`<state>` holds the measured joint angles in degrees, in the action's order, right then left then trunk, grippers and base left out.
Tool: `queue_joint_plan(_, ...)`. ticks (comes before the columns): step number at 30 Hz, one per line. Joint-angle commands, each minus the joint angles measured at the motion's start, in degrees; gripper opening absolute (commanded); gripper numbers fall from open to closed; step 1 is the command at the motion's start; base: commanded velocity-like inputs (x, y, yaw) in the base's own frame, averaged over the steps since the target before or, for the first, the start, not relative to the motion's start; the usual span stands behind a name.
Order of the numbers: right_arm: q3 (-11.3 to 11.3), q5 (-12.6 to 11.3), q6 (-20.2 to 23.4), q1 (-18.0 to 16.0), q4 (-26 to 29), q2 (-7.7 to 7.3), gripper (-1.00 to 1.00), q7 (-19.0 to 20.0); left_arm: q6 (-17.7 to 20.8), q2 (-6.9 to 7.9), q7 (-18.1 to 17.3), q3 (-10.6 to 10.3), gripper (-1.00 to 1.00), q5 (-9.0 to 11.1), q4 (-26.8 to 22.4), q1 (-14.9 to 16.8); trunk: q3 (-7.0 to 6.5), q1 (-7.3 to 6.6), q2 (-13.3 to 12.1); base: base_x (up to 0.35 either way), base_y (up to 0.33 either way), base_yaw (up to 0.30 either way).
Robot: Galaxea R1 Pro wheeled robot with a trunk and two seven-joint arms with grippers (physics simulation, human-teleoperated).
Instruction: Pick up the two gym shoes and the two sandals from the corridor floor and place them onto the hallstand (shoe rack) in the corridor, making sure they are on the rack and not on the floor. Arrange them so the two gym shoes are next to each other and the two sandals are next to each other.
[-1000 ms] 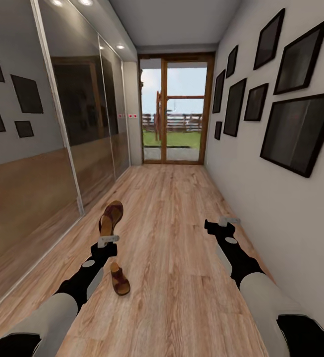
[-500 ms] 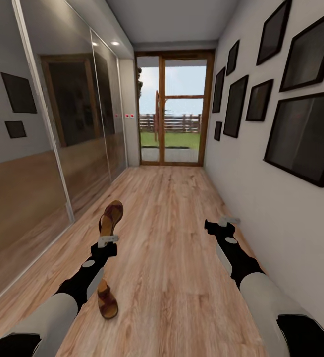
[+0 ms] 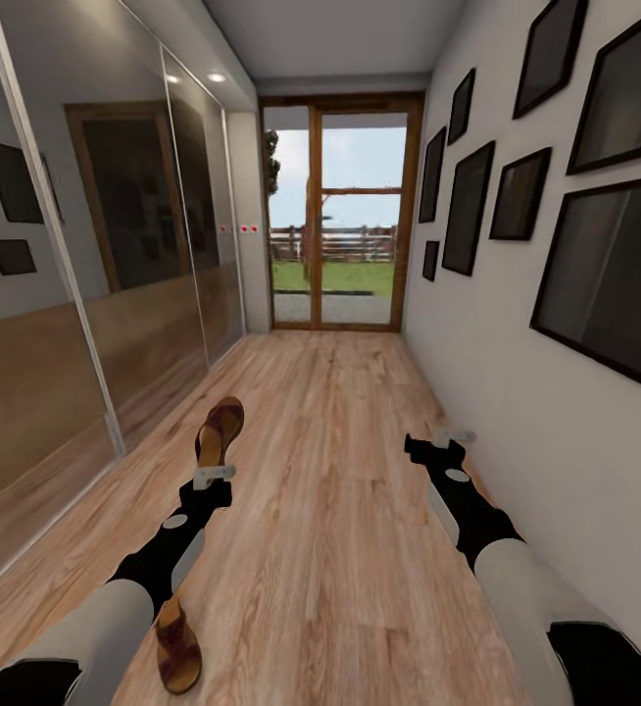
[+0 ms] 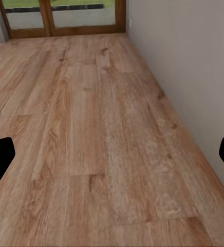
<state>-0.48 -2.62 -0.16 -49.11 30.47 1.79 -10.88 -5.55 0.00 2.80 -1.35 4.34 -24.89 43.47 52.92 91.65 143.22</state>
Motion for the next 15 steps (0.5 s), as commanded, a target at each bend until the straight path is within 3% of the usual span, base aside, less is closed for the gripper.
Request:
queue_joint_plan(1,-0.04,-0.28,-0.02,-0.02,0.02,0.03,1.00,-0.10,-0.11,0.00,0.19,-0.15,-1.00,0.23,0.02,0.04,0.06,0.02,0.02,0.348,-0.142,0.000)
queue_joint_plan(15,-0.04,-0.28,-0.02,-0.02,0.02,0.04,1.00,-0.10,-0.14,-0.83,0.19,-0.15,-1.00,0.23,0.61,0.05,0.06,0.02,0.02,0.348,-0.152,0.000)
